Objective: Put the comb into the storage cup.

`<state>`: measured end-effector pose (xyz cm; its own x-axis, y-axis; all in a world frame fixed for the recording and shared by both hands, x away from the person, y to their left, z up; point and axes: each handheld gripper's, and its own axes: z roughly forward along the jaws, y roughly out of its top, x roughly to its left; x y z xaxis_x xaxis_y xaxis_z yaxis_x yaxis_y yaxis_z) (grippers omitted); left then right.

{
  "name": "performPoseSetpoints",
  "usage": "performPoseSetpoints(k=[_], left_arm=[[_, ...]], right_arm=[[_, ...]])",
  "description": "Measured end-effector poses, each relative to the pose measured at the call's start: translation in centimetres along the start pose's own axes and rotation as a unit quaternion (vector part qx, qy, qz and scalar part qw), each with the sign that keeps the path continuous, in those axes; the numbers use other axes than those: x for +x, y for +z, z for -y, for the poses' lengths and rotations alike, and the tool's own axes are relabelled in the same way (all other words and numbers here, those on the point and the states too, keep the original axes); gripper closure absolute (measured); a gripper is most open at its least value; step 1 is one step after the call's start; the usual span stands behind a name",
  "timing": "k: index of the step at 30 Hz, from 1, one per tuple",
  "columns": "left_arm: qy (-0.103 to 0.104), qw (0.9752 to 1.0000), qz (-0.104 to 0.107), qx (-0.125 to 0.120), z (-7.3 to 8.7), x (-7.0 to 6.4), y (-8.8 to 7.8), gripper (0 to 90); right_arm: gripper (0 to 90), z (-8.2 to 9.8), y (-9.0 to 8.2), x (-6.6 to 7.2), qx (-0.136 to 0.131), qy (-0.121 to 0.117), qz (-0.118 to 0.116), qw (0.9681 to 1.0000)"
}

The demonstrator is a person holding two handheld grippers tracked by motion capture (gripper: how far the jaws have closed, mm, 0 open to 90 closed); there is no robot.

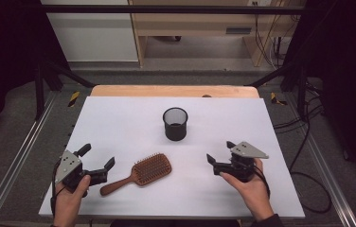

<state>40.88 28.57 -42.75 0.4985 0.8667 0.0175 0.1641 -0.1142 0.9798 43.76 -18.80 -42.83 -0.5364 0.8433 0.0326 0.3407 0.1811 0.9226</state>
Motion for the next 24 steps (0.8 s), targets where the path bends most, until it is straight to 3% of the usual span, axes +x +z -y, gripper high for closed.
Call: performPoseSetpoints(k=[4, 6, 15, 18, 23, 24], left_arm=[[0.014, 0.9997, -0.004, 0.021, -0.3, -0.4, 0.3, 1.2], [0.024, 0.9990, 0.002, 0.037, -0.4, -0.6, 0.5, 1.2], [0.047, 0.9938, 0.031, 0.096, -1.4, -1.9, 1.3, 1.4], [0.053, 0.9906, 0.046, 0.118, -1.9, -2.4, 1.7, 1.8], [0.062, 0.9818, 0.061, 0.169, -2.7, -3.0, 2.0, 2.8], [0.063, 0.9810, 0.063, 0.172, -2.8, -3.0, 2.1, 2.9]], right_arm=[[6.8, 0.9, -2.3, -1.5, -0.024, 0.002, 0.019, 0.9995], [6.9, 1.7, -3.4, -2.2, -0.049, 0.003, 0.026, 0.9985], [6.5, 2.4, -4.5, -3.6, -0.075, -0.014, 0.026, 0.9968], [7.3, 2.4, -4.7, -3.9, -0.082, -0.014, 0.029, 0.9961], [7.7, 2.6, -4.6, -4.1, -0.082, -0.006, 0.037, 0.9959], [7.8, 2.6, -4.6, -4.2, -0.083, -0.007, 0.040, 0.9958]])
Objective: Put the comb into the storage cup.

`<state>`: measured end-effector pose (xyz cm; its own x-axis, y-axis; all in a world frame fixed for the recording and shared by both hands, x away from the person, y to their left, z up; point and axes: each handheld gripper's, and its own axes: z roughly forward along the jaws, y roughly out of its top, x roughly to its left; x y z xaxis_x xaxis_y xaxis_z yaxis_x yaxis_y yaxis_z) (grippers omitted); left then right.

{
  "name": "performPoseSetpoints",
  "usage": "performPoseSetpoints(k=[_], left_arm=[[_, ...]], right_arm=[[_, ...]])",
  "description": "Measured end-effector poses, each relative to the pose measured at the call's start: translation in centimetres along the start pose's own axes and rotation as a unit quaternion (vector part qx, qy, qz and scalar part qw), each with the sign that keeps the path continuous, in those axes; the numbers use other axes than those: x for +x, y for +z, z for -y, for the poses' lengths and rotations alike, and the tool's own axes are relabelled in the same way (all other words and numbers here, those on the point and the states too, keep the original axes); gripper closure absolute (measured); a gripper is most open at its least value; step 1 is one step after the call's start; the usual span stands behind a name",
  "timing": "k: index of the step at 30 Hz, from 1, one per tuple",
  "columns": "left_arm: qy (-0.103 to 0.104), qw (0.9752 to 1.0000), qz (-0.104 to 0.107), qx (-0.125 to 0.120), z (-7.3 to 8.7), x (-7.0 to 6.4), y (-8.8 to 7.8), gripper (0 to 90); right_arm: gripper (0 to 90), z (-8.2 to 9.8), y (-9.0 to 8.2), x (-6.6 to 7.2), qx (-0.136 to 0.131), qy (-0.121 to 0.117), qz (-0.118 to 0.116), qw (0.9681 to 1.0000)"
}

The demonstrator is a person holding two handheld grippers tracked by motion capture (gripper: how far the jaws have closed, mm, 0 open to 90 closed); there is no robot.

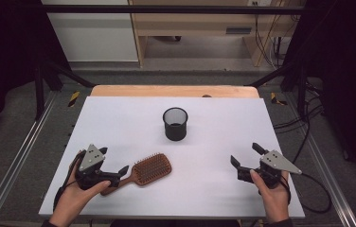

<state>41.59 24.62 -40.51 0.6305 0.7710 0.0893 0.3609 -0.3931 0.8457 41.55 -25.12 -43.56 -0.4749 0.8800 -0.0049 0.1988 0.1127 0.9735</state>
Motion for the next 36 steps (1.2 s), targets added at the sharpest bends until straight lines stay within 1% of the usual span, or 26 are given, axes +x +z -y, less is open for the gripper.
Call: performPoseSetpoints(k=[4, 7, 12, 15, 20, 23, 27, 29, 33, 34, 36], left_arm=[[0.014, 0.9995, 0.009, 0.026, -0.2, 0.0, 0.4, 3.1], [0.027, 0.9982, 0.014, 0.052, -0.3, 0.2, 0.7, 3.2], [0.046, 0.9960, 0.021, 0.073, -0.7, 0.3, 1.1, 3.6], [0.054, 0.9948, 0.024, 0.083, -0.8, 0.4, 1.2, 3.6], [0.055, 0.9942, 0.025, 0.090, -0.9, 0.6, 1.4, 3.8], [0.062, 0.9931, 0.028, 0.096, -0.9, 0.6, 1.5, 3.8], [0.069, 0.9907, 0.036, 0.112, -0.8, 0.6, 1.7, 4.0], [0.074, 0.9890, 0.041, 0.121, -0.7, 0.6, 1.7, 4.2], [0.078, 0.9876, 0.044, 0.129, -0.4, 0.6, 1.8, 4.4], [0.080, 0.9868, 0.046, 0.133, -0.3, 0.7, 1.9, 4.5], [0.076, 0.9863, 0.047, 0.138, 0.0, 0.8, 2.0, 4.5]], right_arm=[[8.0, 0.1, 0.1, -0.1, 0.003, 0.002, 0.002, 1.0000], [8.0, 0.2, 0.1, -0.1, 0.005, 0.002, 0.002, 1.0000], [8.2, 0.2, 0.2, -0.1, 0.006, 0.001, 0.001, 1.0000], [8.2, 0.2, 0.3, -0.1, 0.007, 0.002, 0.001, 1.0000], [8.2, 0.2, 0.3, 0.0, 0.007, -0.001, -0.001, 1.0000], [8.3, 0.2, 0.3, 0.0, 0.008, -0.002, -0.002, 1.0000], [8.2, 0.2, 0.3, 0.0, 0.007, -0.003, -0.003, 1.0000], [8.1, 0.2, 0.3, 0.0, 0.007, -0.003, -0.003, 1.0000], [8.0, 0.3, 0.3, 0.0, 0.010, -0.001, -0.002, 1.0000], [8.0, 0.3, 0.3, 0.0, 0.010, -0.001, -0.001, 1.0000], [8.0, 0.3, 0.3, 0.0, 0.010, -0.001, -0.001, 1.0000]])
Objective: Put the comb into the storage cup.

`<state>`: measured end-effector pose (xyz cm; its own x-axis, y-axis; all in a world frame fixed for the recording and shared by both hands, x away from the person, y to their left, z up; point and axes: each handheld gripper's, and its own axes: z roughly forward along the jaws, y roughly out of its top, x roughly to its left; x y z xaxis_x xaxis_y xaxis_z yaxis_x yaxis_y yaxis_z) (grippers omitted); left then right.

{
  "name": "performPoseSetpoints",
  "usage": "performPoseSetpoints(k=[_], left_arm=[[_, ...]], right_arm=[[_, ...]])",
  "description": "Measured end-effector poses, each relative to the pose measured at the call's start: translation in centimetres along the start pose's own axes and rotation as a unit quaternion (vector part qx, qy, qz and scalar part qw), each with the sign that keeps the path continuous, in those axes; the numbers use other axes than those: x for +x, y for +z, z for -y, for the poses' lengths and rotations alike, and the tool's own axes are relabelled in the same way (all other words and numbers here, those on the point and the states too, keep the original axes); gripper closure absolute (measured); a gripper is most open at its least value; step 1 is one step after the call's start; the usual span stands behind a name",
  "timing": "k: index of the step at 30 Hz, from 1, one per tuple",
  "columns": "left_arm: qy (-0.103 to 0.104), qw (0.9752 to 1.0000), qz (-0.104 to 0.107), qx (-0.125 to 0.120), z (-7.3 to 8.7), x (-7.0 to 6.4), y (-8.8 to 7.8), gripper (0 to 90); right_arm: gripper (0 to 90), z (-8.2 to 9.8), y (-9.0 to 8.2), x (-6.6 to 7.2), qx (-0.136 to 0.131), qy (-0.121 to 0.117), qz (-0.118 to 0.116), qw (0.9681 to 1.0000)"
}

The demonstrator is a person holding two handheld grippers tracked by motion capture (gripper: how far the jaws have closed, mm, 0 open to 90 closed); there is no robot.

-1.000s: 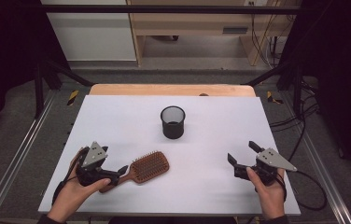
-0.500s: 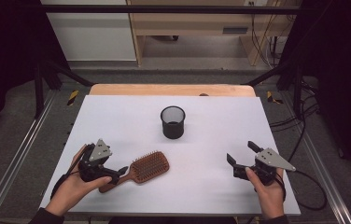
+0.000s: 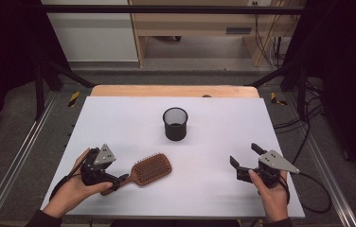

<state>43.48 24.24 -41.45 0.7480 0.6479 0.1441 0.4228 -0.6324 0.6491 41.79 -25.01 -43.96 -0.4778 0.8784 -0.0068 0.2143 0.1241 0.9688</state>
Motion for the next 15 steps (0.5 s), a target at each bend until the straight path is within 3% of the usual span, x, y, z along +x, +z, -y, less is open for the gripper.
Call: performPoseSetpoints(k=[5, 15], left_arm=[[-0.008, 0.9999, 0.004, 0.013, 0.4, 0.4, 0.6, 4.5], [0.021, 0.9979, 0.030, 0.053, 0.3, 0.1, 1.8, 9.9]], right_arm=[[8.0, 0.1, 0.1, -0.1, 0.002, 0.004, 0.002, 1.0000], [8.1, 0.2, 0.2, -0.2, 0.006, 0.007, 0.002, 1.0000]])
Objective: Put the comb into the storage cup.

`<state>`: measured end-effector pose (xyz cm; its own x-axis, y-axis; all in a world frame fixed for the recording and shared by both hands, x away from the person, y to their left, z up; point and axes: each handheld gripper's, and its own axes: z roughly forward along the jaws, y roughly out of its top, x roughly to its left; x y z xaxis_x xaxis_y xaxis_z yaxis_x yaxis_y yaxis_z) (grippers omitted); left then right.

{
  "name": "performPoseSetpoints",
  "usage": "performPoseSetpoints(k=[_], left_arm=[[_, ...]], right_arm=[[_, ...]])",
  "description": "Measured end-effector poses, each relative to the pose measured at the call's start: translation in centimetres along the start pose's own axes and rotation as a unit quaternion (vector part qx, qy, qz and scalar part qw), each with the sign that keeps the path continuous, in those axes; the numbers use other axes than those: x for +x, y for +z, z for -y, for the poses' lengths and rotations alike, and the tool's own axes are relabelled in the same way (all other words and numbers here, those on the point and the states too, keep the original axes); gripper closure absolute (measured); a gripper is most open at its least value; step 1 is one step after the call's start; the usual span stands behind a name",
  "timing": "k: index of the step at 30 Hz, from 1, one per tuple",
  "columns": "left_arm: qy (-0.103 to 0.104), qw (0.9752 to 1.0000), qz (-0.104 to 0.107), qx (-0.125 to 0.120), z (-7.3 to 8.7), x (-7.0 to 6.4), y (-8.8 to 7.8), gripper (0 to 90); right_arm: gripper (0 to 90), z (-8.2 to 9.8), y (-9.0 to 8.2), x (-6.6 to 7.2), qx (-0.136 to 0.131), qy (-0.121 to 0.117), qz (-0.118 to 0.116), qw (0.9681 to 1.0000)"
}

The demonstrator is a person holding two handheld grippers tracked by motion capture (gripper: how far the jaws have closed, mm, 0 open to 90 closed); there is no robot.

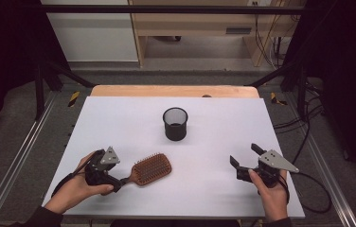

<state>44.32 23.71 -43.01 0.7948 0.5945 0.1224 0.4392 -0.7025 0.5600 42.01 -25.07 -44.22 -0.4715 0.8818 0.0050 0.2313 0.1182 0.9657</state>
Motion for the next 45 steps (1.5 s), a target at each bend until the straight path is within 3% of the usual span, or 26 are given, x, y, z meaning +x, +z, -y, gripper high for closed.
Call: performPoseSetpoints(k=[8, 11, 23, 28, 37, 45], left_arm=[[0.015, 0.9990, 0.029, 0.030, -0.5, -0.2, 0.7, 23.5], [0.029, 0.9975, 0.044, 0.047, -0.7, -0.4, 0.9, 31.5], [0.043, 0.9921, 0.068, 0.096, -1.5, -0.9, 1.6, 54.1], [0.055, 0.9890, 0.077, 0.113, -1.6, -1.2, 2.1, 59.3], [0.069, 0.9857, 0.076, 0.134, -1.7, -1.4, 2.8, 67.0], [0.065, 0.9834, 0.085, 0.146, -2.1, -1.3, 3.2, 70.9]], right_arm=[[8.3, 0.1, 0.2, 0.1, 0.003, -0.001, -0.003, 1.0000], [8.5, 0.1, 0.2, 0.1, 0.004, -0.001, -0.004, 1.0000], [8.6, 0.1, 0.3, 0.1, 0.007, 0.002, -0.008, 0.9999], [8.7, 0.1, 0.4, 0.0, 0.008, 0.003, -0.009, 0.9999], [8.8, 0.1, 0.4, 0.1, 0.009, 0.002, -0.011, 0.9999], [9.0, 0.1, 0.5, 0.1, 0.012, 0.003, -0.015, 0.9998]])
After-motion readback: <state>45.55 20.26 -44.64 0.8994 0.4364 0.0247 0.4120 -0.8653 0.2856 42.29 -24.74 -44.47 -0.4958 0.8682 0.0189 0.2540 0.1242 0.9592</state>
